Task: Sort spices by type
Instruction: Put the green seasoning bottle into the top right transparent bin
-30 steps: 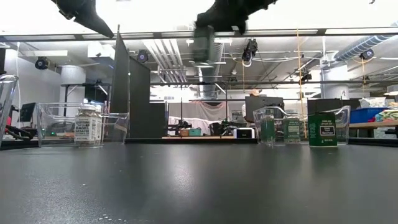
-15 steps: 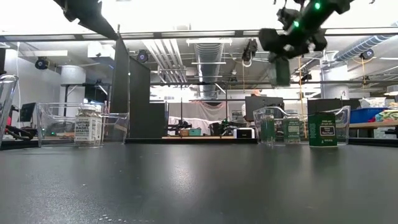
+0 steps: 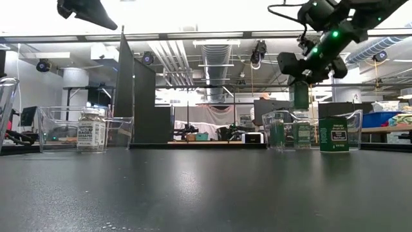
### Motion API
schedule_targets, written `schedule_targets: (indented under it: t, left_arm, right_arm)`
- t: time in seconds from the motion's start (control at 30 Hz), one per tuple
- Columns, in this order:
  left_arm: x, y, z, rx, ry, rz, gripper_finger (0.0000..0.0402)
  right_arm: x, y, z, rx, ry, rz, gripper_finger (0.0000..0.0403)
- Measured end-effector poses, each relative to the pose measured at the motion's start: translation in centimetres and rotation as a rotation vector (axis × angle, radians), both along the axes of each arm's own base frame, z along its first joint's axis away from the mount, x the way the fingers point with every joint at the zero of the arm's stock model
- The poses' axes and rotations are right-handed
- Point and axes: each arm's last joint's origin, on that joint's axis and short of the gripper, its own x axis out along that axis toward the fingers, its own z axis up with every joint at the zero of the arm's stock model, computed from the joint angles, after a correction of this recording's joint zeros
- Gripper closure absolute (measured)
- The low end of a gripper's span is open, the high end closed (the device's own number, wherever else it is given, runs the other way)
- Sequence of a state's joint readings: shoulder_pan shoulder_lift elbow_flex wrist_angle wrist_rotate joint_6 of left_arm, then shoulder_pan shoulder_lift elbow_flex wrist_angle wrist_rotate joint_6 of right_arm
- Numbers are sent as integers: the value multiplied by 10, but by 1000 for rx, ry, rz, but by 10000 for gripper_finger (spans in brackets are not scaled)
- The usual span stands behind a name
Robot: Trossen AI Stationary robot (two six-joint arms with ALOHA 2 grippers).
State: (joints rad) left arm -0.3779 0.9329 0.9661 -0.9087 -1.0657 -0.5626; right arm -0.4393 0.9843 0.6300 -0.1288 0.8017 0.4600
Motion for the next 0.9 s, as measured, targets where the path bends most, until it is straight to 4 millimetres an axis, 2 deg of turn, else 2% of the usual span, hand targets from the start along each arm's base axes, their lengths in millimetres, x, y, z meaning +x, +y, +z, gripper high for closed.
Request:
schedule_targets:
  t: [0.3, 0.9]
  left_arm:
    - [-3, 1, 2, -12, -17, -1, 386]
    - [-1, 1, 1, 14, -13, 19, 386]
  right_arm:
    - [-10, 2, -20, 24, -42, 9, 210]
    - [-41, 7, -29, 10, -171, 16, 210]
